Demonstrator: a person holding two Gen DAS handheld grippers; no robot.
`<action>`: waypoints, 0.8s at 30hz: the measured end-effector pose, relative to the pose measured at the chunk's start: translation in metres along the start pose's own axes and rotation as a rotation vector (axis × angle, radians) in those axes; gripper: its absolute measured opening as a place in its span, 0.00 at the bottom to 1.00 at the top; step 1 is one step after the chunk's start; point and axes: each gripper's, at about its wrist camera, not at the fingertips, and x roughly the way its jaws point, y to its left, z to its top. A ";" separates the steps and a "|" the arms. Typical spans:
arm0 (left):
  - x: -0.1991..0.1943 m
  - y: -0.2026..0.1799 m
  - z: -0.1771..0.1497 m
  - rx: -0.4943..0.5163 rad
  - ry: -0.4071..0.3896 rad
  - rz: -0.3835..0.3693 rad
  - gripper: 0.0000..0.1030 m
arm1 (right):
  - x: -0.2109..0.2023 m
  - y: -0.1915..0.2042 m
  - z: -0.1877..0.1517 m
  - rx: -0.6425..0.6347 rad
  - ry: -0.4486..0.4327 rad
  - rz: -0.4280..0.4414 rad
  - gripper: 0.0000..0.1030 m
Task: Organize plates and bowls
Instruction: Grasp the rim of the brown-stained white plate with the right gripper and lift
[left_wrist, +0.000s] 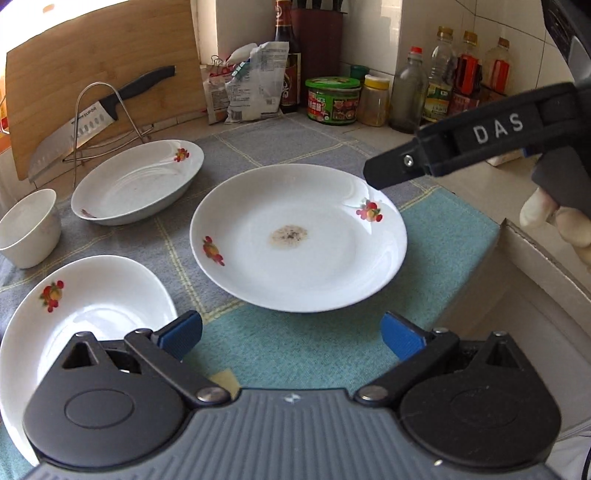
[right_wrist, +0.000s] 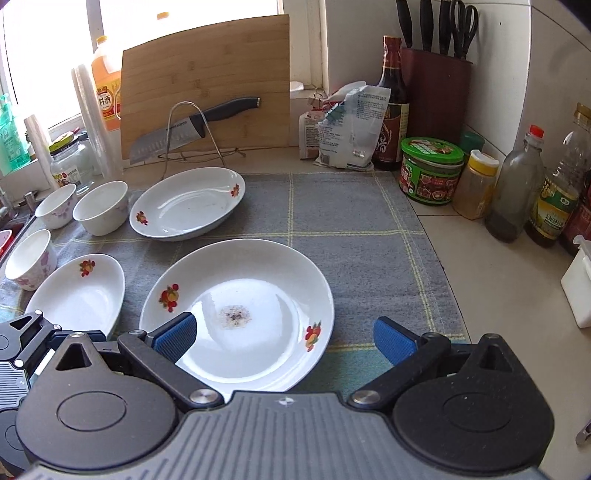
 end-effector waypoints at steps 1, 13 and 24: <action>0.005 -0.002 0.000 -0.004 0.009 -0.007 0.99 | 0.004 -0.005 0.001 -0.002 0.006 0.005 1.00; 0.040 -0.013 -0.004 -0.051 0.032 0.059 0.99 | 0.050 -0.030 0.012 -0.081 0.093 0.163 1.00; 0.048 -0.009 0.003 -0.047 0.022 0.060 1.00 | 0.104 -0.032 0.033 -0.175 0.194 0.391 1.00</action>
